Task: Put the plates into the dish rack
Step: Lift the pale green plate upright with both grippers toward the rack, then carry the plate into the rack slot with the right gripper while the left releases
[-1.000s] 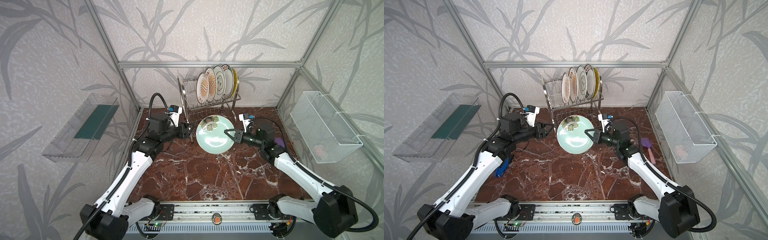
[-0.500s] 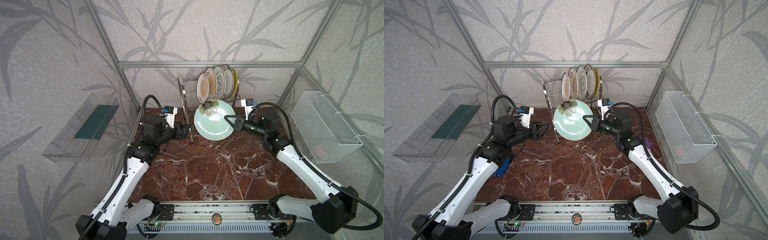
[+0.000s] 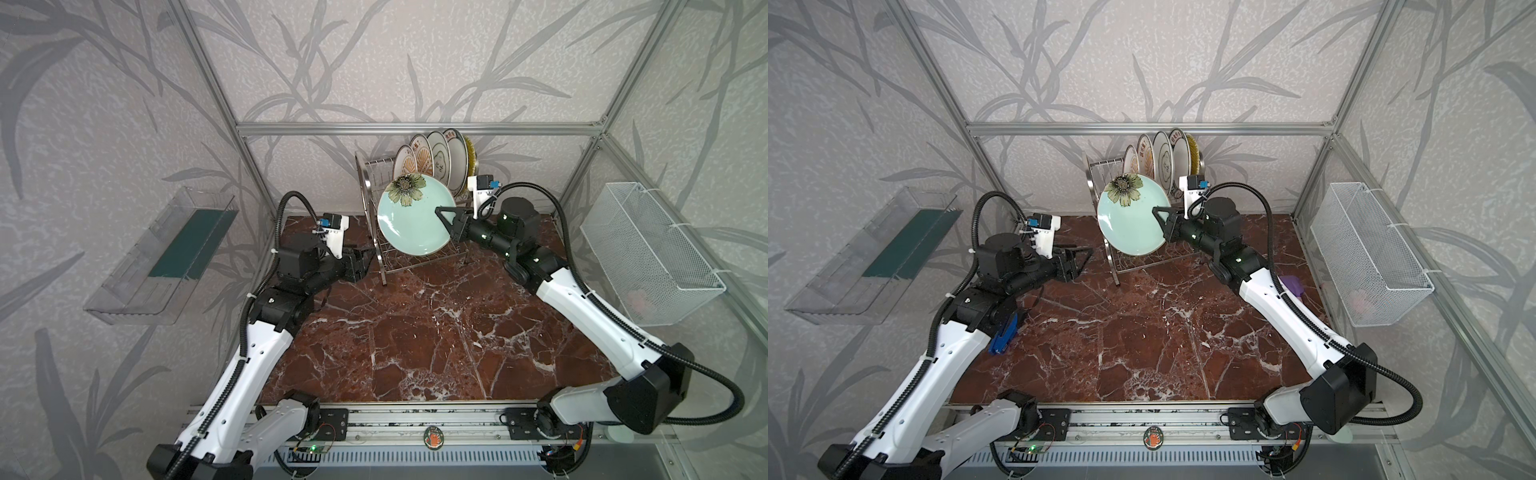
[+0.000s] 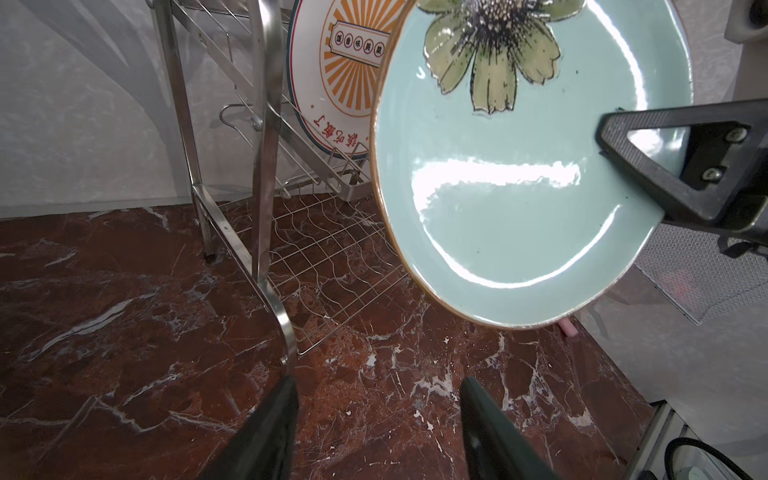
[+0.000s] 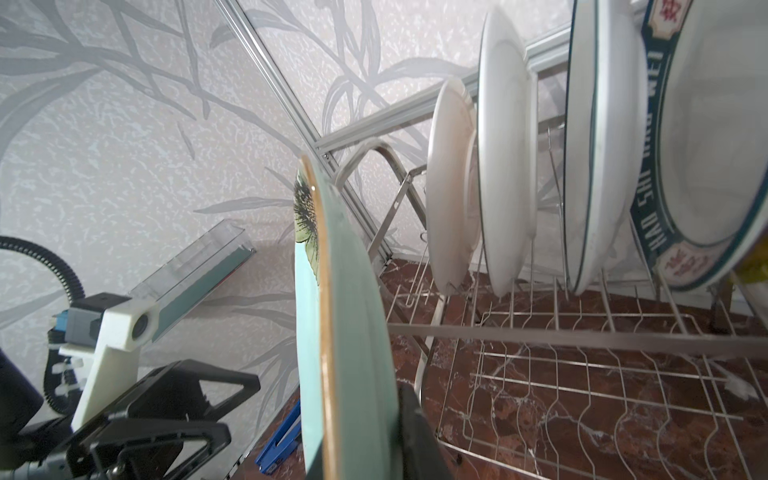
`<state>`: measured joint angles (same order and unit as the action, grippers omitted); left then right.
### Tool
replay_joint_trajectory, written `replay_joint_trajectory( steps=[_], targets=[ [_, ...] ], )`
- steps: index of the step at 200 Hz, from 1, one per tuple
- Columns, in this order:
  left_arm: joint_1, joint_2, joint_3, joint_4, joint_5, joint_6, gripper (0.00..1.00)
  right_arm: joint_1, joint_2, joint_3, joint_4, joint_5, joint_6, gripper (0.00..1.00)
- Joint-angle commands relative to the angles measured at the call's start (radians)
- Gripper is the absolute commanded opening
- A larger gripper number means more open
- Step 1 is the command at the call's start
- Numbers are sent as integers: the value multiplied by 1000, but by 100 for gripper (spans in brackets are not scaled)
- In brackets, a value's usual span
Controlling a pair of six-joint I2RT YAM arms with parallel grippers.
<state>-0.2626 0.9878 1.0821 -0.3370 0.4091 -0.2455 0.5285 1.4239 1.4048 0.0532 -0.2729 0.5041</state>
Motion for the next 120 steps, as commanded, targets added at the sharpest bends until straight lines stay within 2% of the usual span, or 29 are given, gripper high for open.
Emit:
replay_joint_trajectory(
  steps=[1,63,120],
  targets=[
    [14,-38,-22,-10,0,40,60,15,1,119,120,79,-31,0],
    [49,-64,-37,-6,23,46,60,61,102,333,31,192,-156,0],
    [54,-98,-42,-4,18,70,60,115,198,511,-6,347,-267,0]
  ],
)
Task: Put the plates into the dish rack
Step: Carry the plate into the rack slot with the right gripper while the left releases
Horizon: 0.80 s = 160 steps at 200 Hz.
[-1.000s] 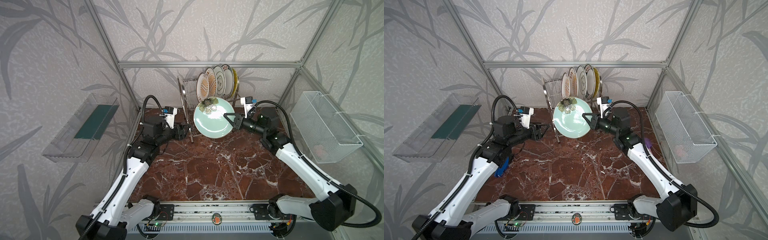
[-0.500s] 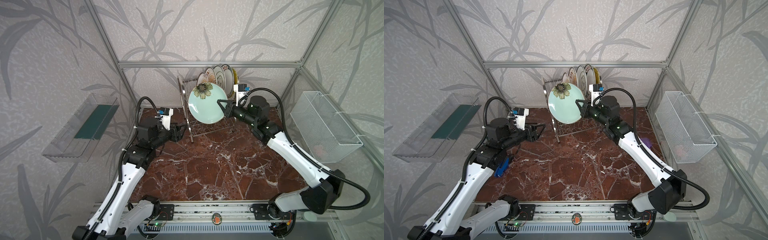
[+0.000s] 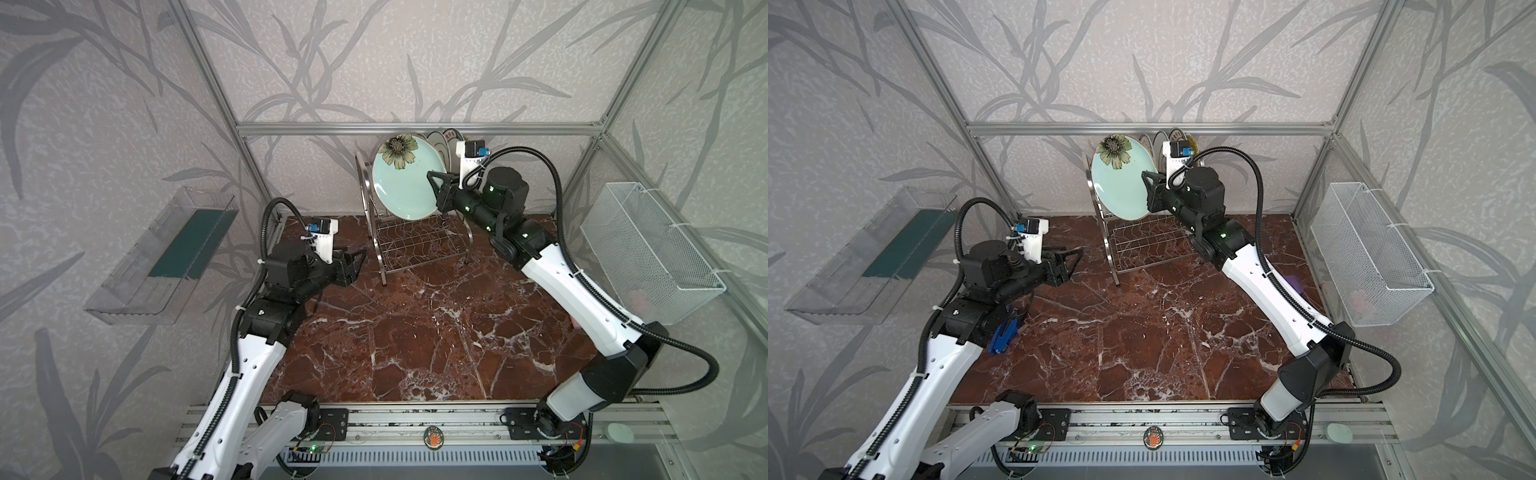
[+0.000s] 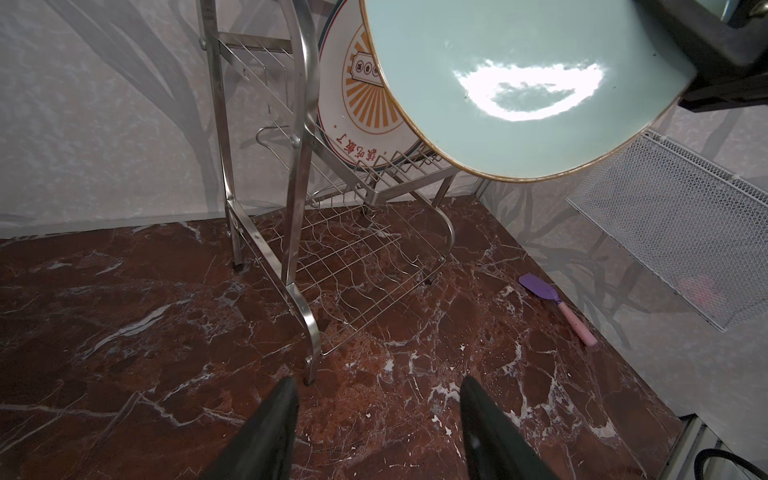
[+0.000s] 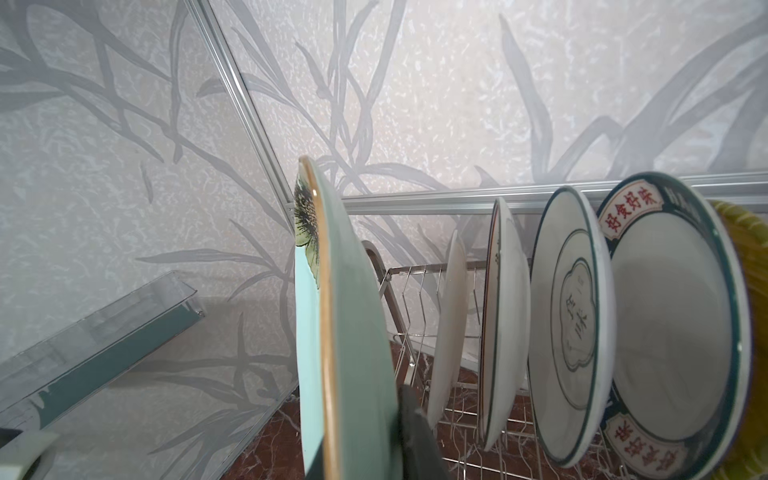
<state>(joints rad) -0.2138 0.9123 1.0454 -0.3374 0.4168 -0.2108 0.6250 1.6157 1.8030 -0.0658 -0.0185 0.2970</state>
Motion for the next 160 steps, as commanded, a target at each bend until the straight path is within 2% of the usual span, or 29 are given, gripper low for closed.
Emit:
replay_joint_trajectory(
  steps=[1,53,96,160],
  targets=[
    [5,-22,-6,-3,10,35,60,20,8,115,112,96,-62,0],
    [5,-30,8,-8,38,16,60,37,85,235,111,191,-121,0],
    [5,-48,1,-9,33,25,60,70,214,378,86,272,-199,0],
    [5,-57,-10,1,57,22,60,158,449,734,-29,477,-369,0]
  ],
)
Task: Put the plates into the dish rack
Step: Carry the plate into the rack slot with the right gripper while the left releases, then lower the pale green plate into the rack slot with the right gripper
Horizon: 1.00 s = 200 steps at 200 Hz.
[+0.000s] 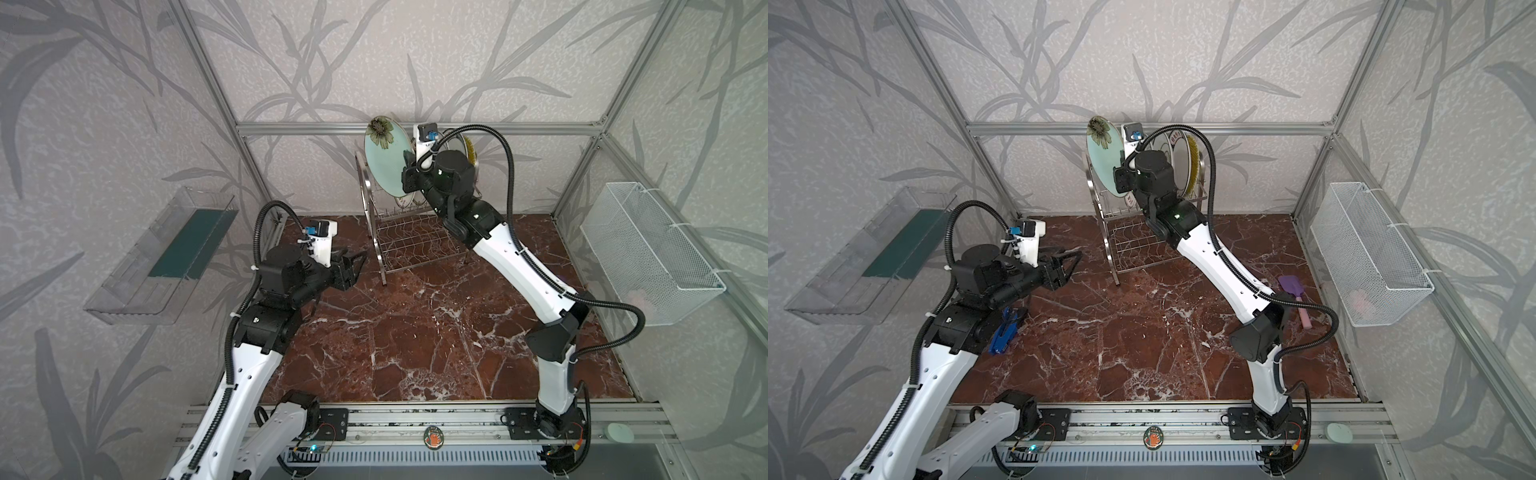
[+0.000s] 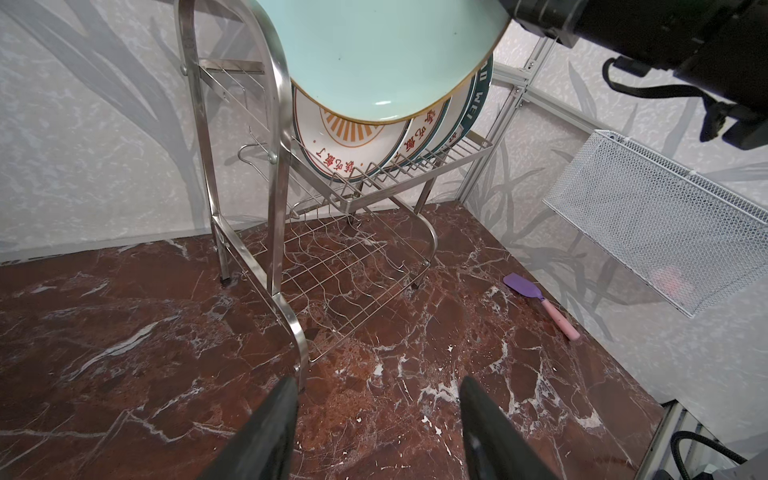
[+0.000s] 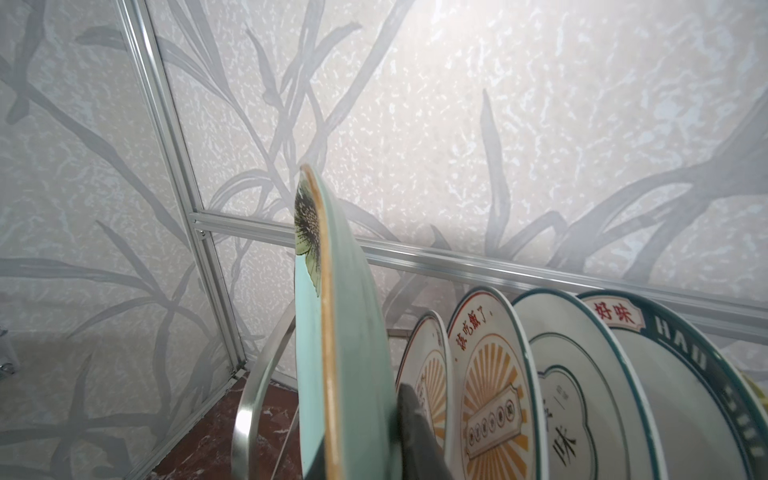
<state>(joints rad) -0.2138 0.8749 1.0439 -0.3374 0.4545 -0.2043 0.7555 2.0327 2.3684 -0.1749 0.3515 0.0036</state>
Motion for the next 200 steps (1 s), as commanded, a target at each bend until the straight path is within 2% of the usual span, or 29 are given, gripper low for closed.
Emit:
replay_joint_trajectory(
  steps=[1,27,52,167,200],
  targets=[
    [5,-20,-9,1,20,15,60,28,37,177,78,110,-76,0],
    [6,-28,-19,5,18,16,60,45,137,339,20,167,-112,0],
    [5,-27,-27,15,22,14,60,55,194,416,9,223,-137,0],
    [8,-17,-55,38,29,6,60,80,231,321,116,412,-102,0],
    [8,-25,-63,34,21,15,60,86,254,323,135,420,-96,0]
  ],
)
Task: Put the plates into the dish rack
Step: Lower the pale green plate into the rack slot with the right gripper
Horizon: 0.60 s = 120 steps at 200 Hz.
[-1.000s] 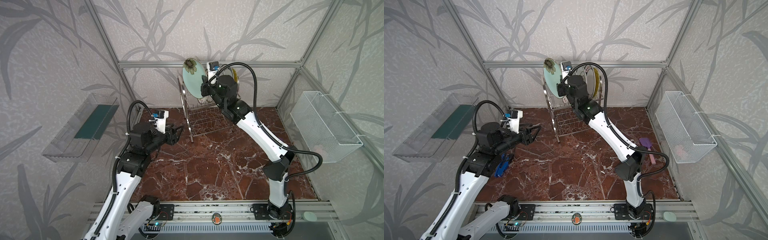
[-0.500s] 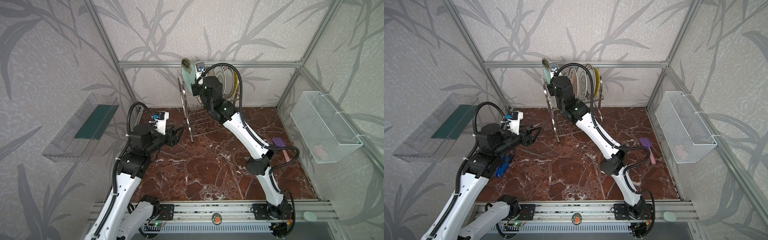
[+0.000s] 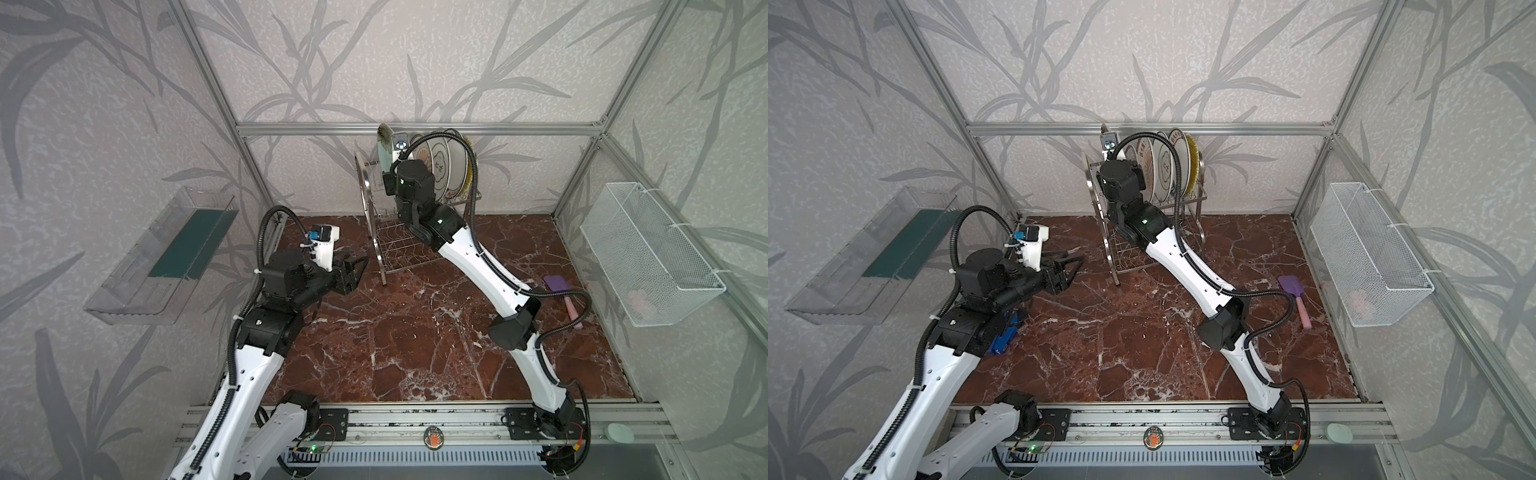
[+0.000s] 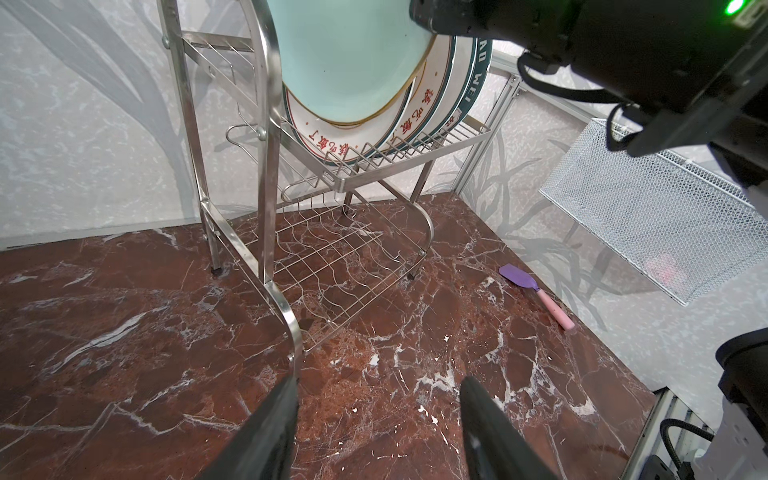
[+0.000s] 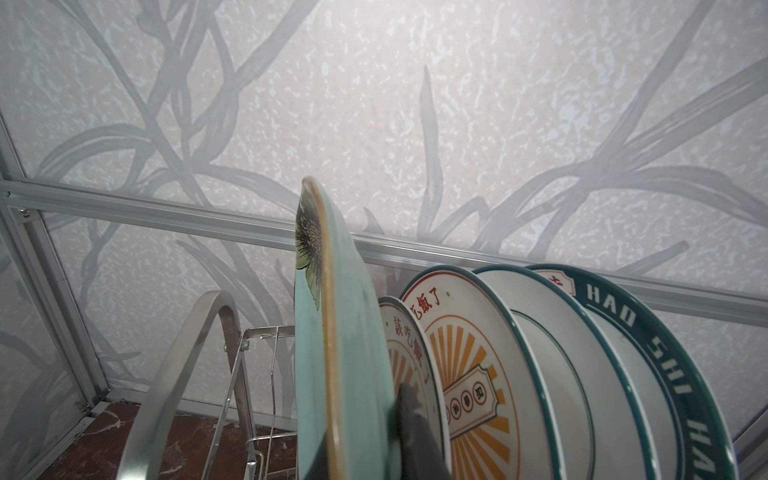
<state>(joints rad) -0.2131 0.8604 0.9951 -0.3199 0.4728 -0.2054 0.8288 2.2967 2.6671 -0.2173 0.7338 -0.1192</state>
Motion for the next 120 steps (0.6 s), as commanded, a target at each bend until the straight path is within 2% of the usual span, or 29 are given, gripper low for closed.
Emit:
replay_joint_trajectory(
  steps=[1,120],
  targets=[
    [8,-11,-14,16,3,16,60,13,-9,25,177,38,27,0],
    [11,-17,-19,10,-13,30,60,21,28,31,193,64,44,0]
  ],
)
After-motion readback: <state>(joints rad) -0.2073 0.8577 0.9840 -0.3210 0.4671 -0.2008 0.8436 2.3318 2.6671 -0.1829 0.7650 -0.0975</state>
